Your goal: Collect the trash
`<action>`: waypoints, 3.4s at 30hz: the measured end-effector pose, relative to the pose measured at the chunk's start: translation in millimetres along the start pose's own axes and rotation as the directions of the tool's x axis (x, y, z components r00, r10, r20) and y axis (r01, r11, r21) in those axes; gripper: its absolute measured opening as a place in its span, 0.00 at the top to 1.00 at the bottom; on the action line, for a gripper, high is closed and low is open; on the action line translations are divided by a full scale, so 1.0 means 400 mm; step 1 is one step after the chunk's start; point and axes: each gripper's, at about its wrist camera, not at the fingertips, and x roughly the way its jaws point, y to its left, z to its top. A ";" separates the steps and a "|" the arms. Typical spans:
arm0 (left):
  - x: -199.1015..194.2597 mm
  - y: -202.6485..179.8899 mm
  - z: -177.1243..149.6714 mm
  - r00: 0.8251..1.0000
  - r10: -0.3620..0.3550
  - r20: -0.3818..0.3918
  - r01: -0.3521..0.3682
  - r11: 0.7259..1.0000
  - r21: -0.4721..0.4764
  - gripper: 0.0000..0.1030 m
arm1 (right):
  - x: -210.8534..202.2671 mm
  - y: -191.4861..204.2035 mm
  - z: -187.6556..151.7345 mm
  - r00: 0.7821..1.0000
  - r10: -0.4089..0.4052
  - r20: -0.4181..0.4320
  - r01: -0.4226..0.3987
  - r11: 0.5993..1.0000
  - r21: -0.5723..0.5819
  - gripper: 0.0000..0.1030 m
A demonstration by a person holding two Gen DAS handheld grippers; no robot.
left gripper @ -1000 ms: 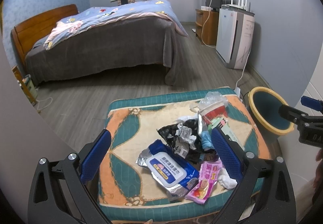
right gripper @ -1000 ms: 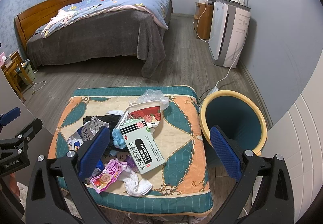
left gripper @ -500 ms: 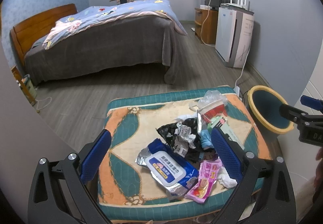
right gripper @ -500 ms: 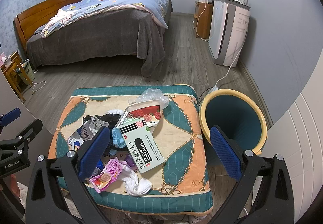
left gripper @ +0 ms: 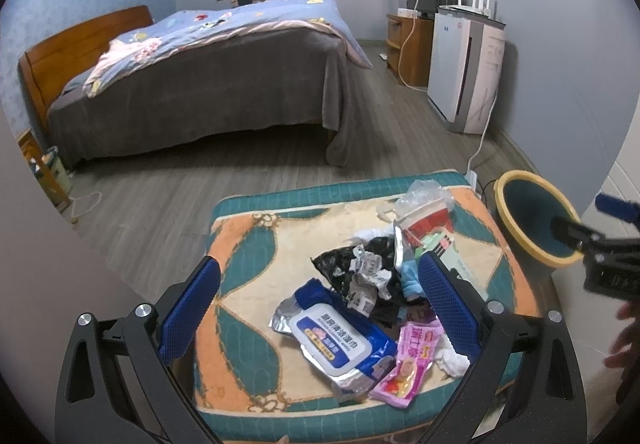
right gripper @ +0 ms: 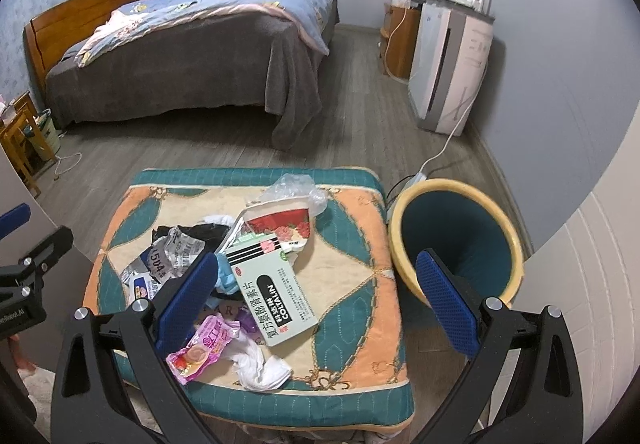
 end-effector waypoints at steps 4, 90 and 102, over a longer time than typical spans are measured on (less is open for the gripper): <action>0.036 0.028 0.025 1.000 0.009 -0.007 -0.010 0.999 -0.043 0.05 | 0.073 0.009 0.005 0.996 0.019 -0.082 -0.021 0.999 -0.030 0.05; 0.126 -0.126 0.167 0.987 -0.147 0.065 0.141 0.986 0.089 0.95 | 0.060 -0.367 0.139 0.990 0.041 -0.133 -0.025 0.992 0.122 0.83; 0.192 -0.457 0.228 0.940 -0.341 -0.014 0.337 0.919 0.203 0.95 | 0.152 -0.592 0.103 0.982 0.009 -0.188 0.043 0.961 0.273 0.83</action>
